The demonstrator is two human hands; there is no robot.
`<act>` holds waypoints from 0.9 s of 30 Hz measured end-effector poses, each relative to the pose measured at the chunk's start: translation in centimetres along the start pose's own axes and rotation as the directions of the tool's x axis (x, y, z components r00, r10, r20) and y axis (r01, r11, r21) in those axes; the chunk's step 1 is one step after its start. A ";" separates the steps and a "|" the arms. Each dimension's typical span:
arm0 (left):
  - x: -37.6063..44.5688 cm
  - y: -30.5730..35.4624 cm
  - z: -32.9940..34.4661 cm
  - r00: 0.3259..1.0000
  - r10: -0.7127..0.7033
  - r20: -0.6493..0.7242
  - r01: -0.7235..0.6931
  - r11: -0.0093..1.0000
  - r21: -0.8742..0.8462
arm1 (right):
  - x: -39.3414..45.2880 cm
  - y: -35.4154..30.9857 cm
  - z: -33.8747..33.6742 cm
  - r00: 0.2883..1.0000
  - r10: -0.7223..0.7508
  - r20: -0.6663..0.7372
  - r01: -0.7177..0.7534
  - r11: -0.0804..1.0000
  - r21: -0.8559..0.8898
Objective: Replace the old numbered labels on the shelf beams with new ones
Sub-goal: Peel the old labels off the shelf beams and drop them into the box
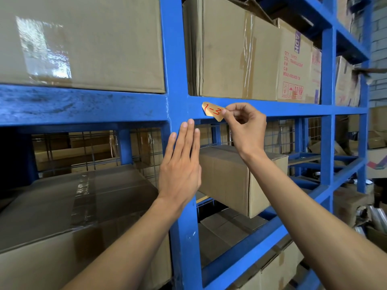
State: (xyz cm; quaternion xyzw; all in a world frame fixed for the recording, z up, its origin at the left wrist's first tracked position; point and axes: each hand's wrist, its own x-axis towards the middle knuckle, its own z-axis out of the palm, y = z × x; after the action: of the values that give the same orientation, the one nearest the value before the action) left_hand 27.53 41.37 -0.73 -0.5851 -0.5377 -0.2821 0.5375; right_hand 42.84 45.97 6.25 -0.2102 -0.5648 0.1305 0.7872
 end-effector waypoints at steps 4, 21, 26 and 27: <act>-0.1 0.0 -0.1 1.000 -0.005 0.024 0.005 1.000 0.002 | -0.8 0.1 -0.9 0.999 0.015 -0.030 -0.015 1.000 -0.003; -9.4 8.8 1.2 0.946 0.199 0.257 -0.047 0.867 -0.497 | -10.4 5.6 -12.4 0.895 0.442 -0.061 -0.446 0.891 -0.089; -16.1 13.1 4.9 0.829 0.301 0.471 0.008 0.836 -0.548 | -17.0 8.9 -16.7 0.814 0.565 -0.134 -0.581 0.790 -0.198; -17.5 13.8 5.6 0.800 0.319 0.508 0.012 0.838 -0.545 | -18.3 9.5 -17.5 0.796 0.590 -0.137 -0.605 0.765 -0.222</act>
State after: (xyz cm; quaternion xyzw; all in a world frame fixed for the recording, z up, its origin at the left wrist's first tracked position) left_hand 34.41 43.05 -22.56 -0.8091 -0.5265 -0.1791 0.1899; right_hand 53.62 43.00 -18.38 -0.4819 -0.4570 0.2942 0.6873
